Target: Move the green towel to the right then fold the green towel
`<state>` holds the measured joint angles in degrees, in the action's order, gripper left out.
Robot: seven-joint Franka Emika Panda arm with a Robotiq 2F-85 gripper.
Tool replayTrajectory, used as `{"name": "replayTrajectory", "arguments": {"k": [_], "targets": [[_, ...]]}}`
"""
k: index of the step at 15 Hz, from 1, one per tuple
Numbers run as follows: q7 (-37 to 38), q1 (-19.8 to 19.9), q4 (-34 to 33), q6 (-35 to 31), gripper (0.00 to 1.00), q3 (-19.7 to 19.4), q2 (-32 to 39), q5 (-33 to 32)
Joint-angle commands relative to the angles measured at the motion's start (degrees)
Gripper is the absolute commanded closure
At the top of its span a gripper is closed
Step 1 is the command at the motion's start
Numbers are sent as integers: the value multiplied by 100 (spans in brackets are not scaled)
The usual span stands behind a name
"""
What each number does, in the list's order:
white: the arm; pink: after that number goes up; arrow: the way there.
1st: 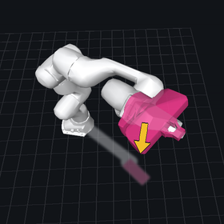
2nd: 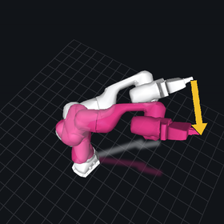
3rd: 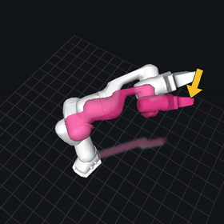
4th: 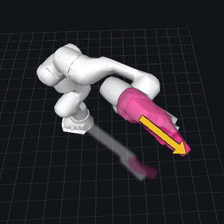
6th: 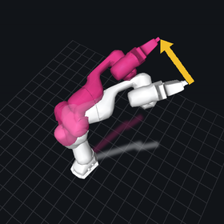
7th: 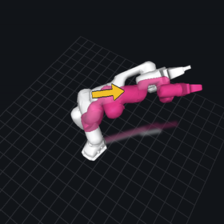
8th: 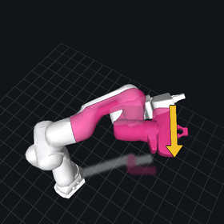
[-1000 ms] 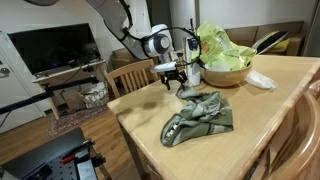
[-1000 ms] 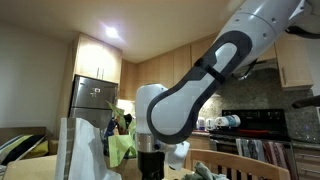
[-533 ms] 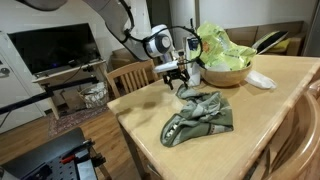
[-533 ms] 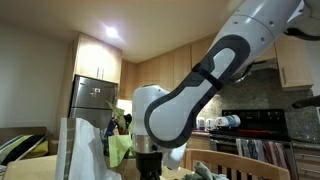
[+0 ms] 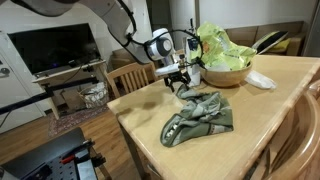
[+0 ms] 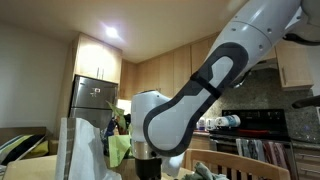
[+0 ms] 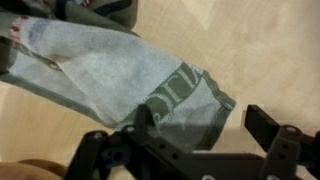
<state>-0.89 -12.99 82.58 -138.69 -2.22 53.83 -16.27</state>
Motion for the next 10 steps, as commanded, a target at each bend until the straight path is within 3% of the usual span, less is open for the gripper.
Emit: {"name": "replayTrajectory", "arguments": {"k": [1, 2, 3, 10], "targets": [[39, -43, -248, 145, 0, -38, 107, -48], [97, -71, -253, 133, 0, -71, 110, -66], [67, -64, -261, 125, 18, -60, 110, -65], [45, -67, -327, 105, 73, -59, 141, -65]]}}
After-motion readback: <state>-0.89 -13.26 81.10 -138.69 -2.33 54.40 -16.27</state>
